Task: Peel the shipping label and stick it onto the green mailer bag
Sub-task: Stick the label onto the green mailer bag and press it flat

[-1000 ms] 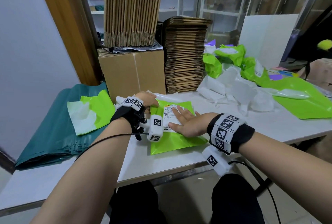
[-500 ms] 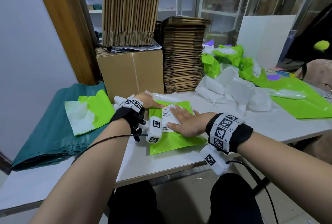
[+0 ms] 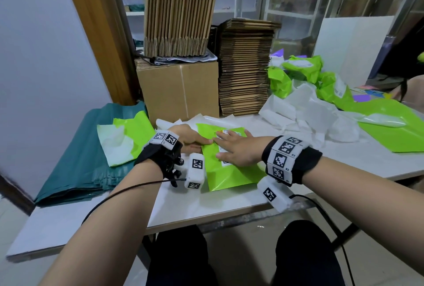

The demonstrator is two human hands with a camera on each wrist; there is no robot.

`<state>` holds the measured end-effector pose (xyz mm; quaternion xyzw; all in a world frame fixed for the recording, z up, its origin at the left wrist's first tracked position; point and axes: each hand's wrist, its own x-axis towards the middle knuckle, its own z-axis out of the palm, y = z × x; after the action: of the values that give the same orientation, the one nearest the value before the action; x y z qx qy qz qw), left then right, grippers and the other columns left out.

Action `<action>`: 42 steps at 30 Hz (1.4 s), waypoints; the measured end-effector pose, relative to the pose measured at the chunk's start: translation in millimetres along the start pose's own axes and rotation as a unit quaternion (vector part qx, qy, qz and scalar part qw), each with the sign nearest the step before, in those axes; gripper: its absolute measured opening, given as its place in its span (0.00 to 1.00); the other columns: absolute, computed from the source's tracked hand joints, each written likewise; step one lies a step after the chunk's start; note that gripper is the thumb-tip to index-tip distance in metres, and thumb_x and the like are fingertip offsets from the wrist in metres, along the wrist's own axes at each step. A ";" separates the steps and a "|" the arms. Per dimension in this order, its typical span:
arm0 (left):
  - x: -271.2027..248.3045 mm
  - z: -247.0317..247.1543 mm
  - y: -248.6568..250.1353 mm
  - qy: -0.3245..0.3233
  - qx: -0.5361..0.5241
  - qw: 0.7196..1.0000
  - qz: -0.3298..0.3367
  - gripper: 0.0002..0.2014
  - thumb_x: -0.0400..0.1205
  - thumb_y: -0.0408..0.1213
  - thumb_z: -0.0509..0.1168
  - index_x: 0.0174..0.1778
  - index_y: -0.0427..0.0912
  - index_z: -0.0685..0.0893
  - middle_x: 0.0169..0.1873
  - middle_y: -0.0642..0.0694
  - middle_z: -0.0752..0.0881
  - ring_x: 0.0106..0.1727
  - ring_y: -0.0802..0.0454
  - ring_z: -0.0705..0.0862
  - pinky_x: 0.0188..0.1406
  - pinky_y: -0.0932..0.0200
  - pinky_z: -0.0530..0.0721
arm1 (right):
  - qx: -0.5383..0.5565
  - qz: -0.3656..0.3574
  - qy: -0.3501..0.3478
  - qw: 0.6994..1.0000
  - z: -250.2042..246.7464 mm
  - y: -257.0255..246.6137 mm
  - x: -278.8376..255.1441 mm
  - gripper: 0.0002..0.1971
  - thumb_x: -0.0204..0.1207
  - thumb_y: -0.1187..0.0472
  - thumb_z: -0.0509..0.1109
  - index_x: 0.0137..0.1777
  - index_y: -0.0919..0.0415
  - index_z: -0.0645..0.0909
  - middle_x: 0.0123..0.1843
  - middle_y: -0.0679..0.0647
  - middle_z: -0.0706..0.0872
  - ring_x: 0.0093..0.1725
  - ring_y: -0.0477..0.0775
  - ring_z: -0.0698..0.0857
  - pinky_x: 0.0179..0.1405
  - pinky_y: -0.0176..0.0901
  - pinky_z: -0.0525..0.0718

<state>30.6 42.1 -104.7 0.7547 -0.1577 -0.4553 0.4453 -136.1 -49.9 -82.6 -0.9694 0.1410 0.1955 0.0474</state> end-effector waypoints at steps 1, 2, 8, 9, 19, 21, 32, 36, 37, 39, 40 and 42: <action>-1.1 0.5 0.5 0.005 -0.005 1.000 0.002 0.32 0.64 0.29 0.81 0.66 0.28 0.83 0.58 0.34 0.90 0.59 0.41 0.90 0.63 0.46 0.85 | -0.004 0.000 0.002 1.000 1.7 0.2 0.8 0.33 0.85 0.41 0.44 0.86 0.52 0.41 0.88 0.47 0.38 0.86 0.52 0.38 0.82 0.68 0.37; -3.5 1.1 2.0 0.009 -0.009 1.000 0.000 0.29 0.67 0.28 0.80 0.65 0.28 0.83 0.58 0.34 0.90 0.59 0.42 0.89 0.63 0.47 0.85 | -0.007 -0.001 0.005 1.000 3.0 0.8 1.3 0.34 0.85 0.41 0.44 0.86 0.53 0.40 0.88 0.47 0.38 0.86 0.52 0.38 0.82 0.67 0.37; -3.0 1.5 5.8 0.027 -0.011 1.000 0.007 0.26 0.69 0.25 0.77 0.64 0.27 0.83 0.58 0.33 0.90 0.58 0.42 0.90 0.61 0.49 0.87 | -0.039 -0.003 -0.024 0.999 -4.5 -4.4 -7.6 0.32 0.86 0.42 0.41 0.86 0.56 0.47 0.88 0.48 0.44 0.86 0.52 0.39 0.81 0.68 0.34; 0.2 0.6 5.7 0.029 -0.008 1.000 0.004 0.28 0.67 0.25 0.79 0.65 0.27 0.83 0.58 0.33 0.90 0.58 0.42 0.90 0.62 0.49 0.86 | -0.052 -0.008 -0.032 0.998 -6.5 -5.3 -10.3 0.31 0.87 0.43 0.41 0.86 0.57 0.48 0.88 0.49 0.45 0.86 0.53 0.39 0.81 0.69 0.34; 2.9 -1.7 3.3 0.041 -0.008 0.999 0.007 0.33 0.57 0.29 0.85 0.58 0.26 0.86 0.56 0.34 0.91 0.58 0.43 0.90 0.61 0.49 0.87 | -0.100 -0.072 -0.049 0.991 -5.4 -3.1 -34.5 0.26 0.89 0.49 0.42 0.85 0.52 0.53 0.88 0.47 0.48 0.86 0.55 0.40 0.82 0.64 0.38; -3.9 1.1 3.3 0.044 -0.017 0.999 0.009 0.20 0.65 0.26 0.81 0.51 0.26 0.86 0.54 0.33 0.91 0.57 0.42 0.91 0.59 0.49 0.88 | -0.086 -0.089 -0.060 0.990 -3.4 -1.5 -36.8 0.25 0.89 0.49 0.43 0.85 0.50 0.55 0.88 0.46 0.50 0.87 0.54 0.41 0.83 0.63 0.38; -4.1 0.7 -1.5 0.053 -0.024 0.998 0.007 0.29 0.64 0.29 0.82 0.62 0.28 0.85 0.54 0.32 0.91 0.56 0.40 0.91 0.58 0.44 0.88 | 0.191 -0.070 0.091 0.975 -13.5 8.4 -42.6 0.23 0.86 0.45 0.52 0.74 0.51 0.76 0.76 0.52 0.78 0.74 0.55 0.76 0.77 0.51 0.69; -2.5 1.1 -0.5 0.044 -0.007 0.999 -0.002 0.29 0.65 0.31 0.81 0.63 0.30 0.85 0.53 0.33 0.92 0.56 0.39 0.91 0.61 0.43 0.87 | 0.169 0.016 0.066 0.983 -9.5 21.4 -23.8 0.32 0.86 0.44 0.49 0.86 0.57 0.51 0.87 0.52 0.53 0.85 0.54 0.56 0.84 0.49 0.54; -0.2 -0.1 -0.6 0.049 -0.011 0.999 0.000 0.27 0.66 0.30 0.81 0.62 0.31 0.85 0.53 0.34 0.92 0.55 0.40 0.91 0.61 0.43 0.87 | 0.165 0.024 0.041 0.985 -6.5 22.8 -18.7 0.34 0.85 0.42 0.49 0.86 0.58 0.47 0.88 0.52 0.48 0.86 0.53 0.53 0.85 0.49 0.52; -0.9 -0.4 -0.6 0.056 0.001 0.998 -0.002 0.28 0.65 0.30 0.81 0.62 0.30 0.85 0.54 0.33 0.92 0.56 0.40 0.91 0.59 0.43 0.88 | 0.173 0.036 0.021 0.984 0.0 25.4 -10.9 0.37 0.84 0.39 0.48 0.86 0.58 0.43 0.88 0.51 0.45 0.86 0.53 0.50 0.85 0.50 0.50; -3.2 0.3 -0.5 0.057 0.004 0.998 -0.005 0.27 0.65 0.30 0.81 0.61 0.29 0.85 0.54 0.33 0.91 0.55 0.41 0.91 0.56 0.43 0.89 | 0.176 0.037 0.020 0.983 2.1 26.4 -8.0 0.37 0.84 0.39 0.47 0.86 0.59 0.42 0.88 0.52 0.44 0.86 0.52 0.49 0.85 0.49 0.49; -8.6 1.8 -0.4 0.051 -0.011 0.999 -0.003 0.18 0.71 0.27 0.77 0.56 0.28 0.86 0.52 0.34 0.92 0.47 0.45 0.93 0.45 0.47 0.92 | 0.178 0.035 0.015 0.983 4.8 26.1 -4.8 0.37 0.85 0.40 0.45 0.86 0.61 0.39 0.88 0.53 0.41 0.87 0.51 0.45 0.85 0.48 0.46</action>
<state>24.4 46.9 -100.7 0.7721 -0.1274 -0.4197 0.4598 -149.8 -72.9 -86.1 -0.9427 0.2079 0.1539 0.2106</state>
